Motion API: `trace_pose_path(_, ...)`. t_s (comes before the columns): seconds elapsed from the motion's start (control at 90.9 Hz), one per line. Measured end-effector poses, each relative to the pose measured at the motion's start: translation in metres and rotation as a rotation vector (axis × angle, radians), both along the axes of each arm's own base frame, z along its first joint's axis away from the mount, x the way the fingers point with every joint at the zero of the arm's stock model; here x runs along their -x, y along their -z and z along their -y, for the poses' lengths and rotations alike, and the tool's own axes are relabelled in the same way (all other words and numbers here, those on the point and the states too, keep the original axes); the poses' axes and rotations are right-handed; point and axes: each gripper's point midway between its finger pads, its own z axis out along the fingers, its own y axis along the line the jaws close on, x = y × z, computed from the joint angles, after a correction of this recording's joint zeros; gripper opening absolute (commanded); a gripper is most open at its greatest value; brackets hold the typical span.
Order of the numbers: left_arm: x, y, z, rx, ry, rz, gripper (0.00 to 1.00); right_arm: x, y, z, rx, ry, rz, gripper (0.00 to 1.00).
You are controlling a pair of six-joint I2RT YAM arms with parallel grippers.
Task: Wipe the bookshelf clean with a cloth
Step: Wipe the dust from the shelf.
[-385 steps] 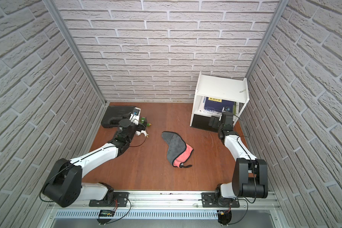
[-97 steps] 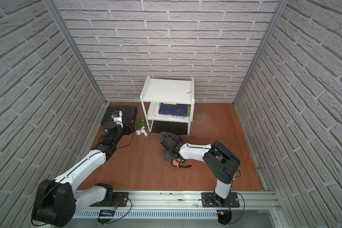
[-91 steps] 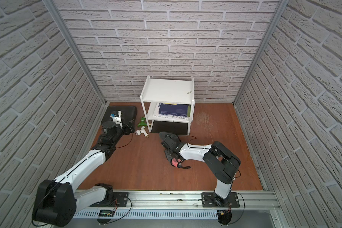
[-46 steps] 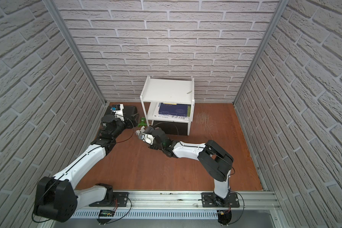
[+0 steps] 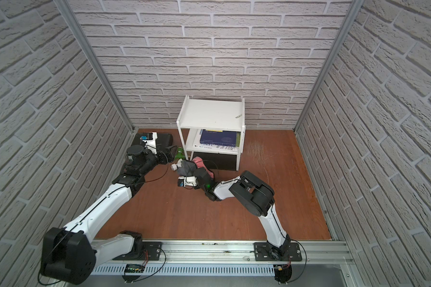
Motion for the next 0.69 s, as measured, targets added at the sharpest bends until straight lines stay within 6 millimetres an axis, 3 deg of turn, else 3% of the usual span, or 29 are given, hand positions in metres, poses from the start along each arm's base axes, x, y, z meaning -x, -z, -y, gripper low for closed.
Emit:
trace_pose_path(0.11, -0.013, -0.016, 0.033, -0.037, 0.085, 0.035, 0.8, -0.022, -0.035, 0.029, 0.014, 0.044, 0.089, 0.03)
trace_pose_path(0.209, -0.033, -0.018, 0.039, -0.062, 0.08, 0.041, 0.68, -0.042, -0.042, 0.038, 0.055, 0.06, 0.142, 0.03)
trace_pose_path(0.319, -0.051, -0.009, 0.039, -0.085, 0.064, 0.023, 0.48, -0.057, -0.022, 0.027, 0.119, 0.043, 0.17, 0.03)
trace_pose_path(0.407, -0.058, 0.001, 0.039, -0.103, 0.059, 0.005, 0.27, -0.063, 0.006, 0.034, 0.192, 0.051, 0.173, 0.03)
trace_pose_path(0.517, -0.058, 0.004, 0.042, -0.099, 0.071, -0.004, 0.07, -0.066, 0.032, 0.075, 0.295, 0.099, 0.159, 0.03)
trace_pose_path(0.594, -0.057, 0.004, 0.042, -0.105, 0.077, -0.003, 0.01, -0.079, 0.031, 0.108, 0.342, 0.172, 0.177, 0.03)
trace_pose_path(0.693, -0.057, 0.004, 0.043, -0.108, 0.083, -0.005, 0.0, -0.088, 0.031, 0.127, 0.382, 0.223, 0.185, 0.03)
